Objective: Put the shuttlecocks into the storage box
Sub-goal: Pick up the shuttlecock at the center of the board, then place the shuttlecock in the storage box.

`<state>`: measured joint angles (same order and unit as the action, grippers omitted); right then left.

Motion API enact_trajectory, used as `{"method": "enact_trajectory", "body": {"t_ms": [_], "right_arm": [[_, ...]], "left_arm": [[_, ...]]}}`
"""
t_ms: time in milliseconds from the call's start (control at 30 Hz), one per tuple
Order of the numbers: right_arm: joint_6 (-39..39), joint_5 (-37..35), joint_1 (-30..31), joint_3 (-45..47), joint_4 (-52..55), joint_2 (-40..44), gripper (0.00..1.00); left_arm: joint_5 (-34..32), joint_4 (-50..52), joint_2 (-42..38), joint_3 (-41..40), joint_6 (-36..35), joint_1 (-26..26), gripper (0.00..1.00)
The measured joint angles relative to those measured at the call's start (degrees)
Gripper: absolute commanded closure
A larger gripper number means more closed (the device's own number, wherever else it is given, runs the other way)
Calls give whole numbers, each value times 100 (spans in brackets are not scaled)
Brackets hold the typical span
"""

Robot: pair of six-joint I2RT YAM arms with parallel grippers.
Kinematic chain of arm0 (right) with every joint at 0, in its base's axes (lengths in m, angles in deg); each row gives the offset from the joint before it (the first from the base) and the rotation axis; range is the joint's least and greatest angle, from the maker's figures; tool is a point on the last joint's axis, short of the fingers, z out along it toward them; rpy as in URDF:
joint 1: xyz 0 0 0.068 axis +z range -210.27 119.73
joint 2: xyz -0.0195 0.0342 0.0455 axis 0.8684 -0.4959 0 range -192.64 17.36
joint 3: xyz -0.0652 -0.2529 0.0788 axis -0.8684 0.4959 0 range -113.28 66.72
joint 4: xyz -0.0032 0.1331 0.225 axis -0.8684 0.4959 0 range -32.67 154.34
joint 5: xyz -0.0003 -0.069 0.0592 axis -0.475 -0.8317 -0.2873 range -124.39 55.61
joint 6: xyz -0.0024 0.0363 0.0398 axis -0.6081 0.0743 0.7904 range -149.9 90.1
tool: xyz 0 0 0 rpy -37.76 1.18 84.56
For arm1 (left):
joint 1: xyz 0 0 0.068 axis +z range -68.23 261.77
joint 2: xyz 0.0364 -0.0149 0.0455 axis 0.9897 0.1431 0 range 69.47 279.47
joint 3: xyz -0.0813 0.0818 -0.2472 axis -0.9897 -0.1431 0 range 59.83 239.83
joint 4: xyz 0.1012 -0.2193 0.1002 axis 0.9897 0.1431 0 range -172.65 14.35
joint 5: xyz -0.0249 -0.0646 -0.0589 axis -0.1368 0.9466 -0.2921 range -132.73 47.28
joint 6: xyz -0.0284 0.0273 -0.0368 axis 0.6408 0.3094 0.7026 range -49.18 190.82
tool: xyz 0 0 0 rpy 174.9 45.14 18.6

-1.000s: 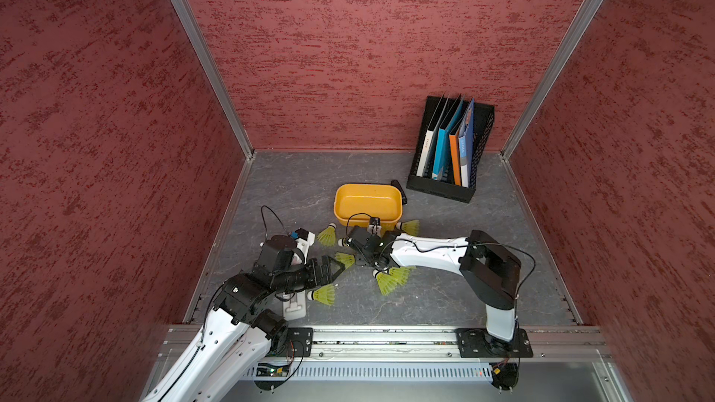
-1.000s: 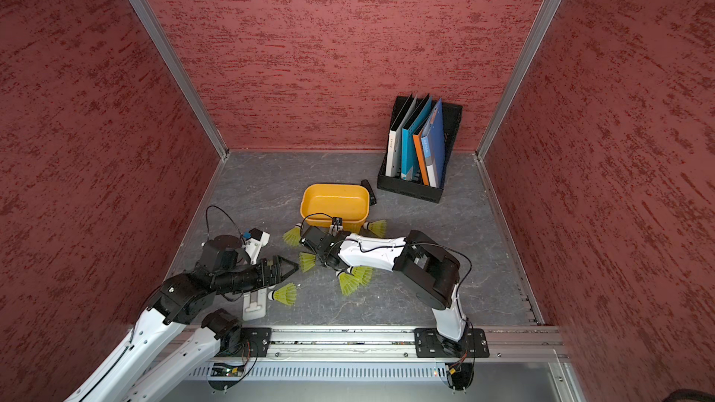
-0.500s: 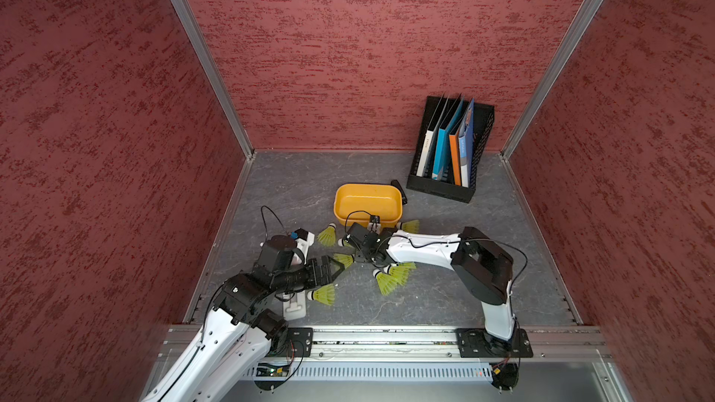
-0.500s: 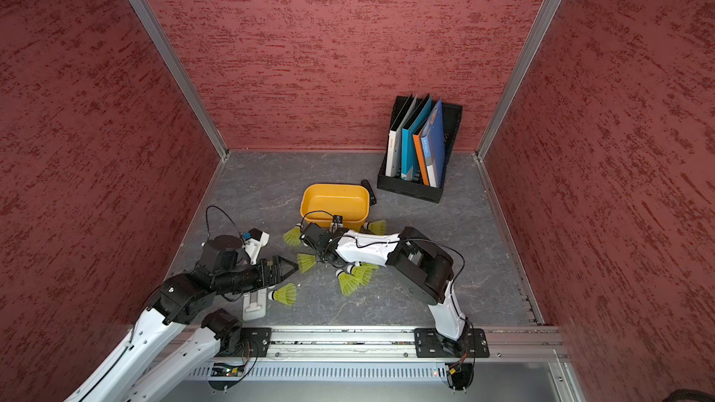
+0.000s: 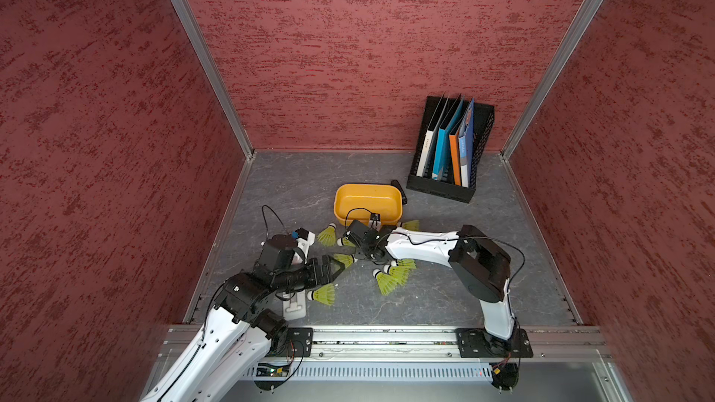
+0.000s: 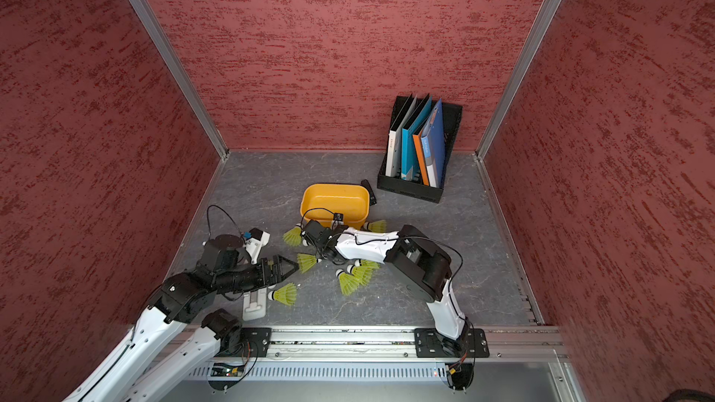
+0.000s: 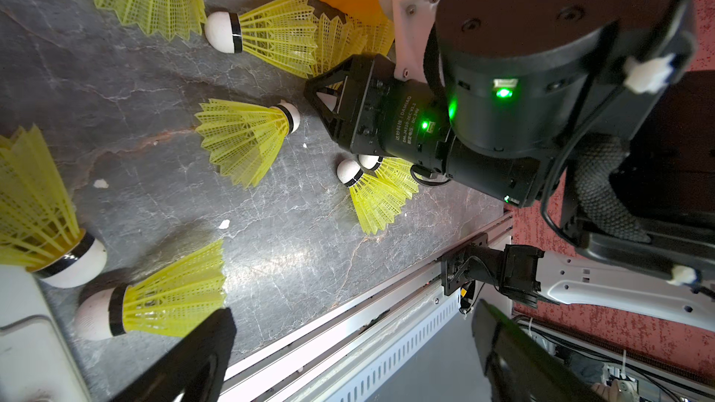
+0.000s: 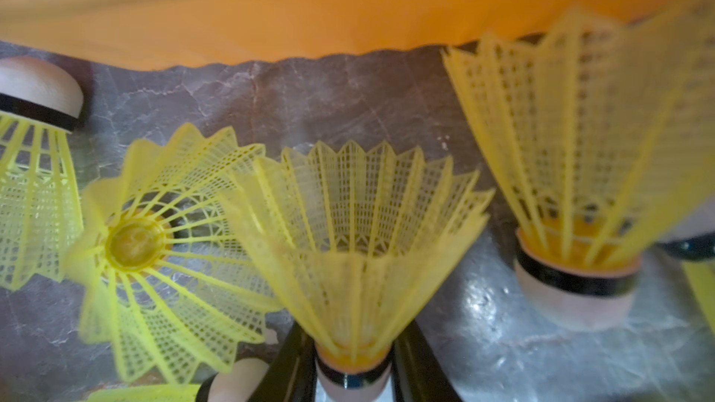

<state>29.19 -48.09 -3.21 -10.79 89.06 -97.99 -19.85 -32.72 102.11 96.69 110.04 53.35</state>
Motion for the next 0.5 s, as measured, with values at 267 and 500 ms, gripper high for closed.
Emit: {"method": "enact_trajectory", "body": {"t_ms": [267, 500], "right_arm": [[-20, 0, 0, -2, 17, 4, 76], [-83, 15, 0, 136, 348, 433, 77]], "left_arm": [[0, -28, 31, 0, -2, -15, 0], [-4, -76, 42, 0, -2, -20, 0]]}}
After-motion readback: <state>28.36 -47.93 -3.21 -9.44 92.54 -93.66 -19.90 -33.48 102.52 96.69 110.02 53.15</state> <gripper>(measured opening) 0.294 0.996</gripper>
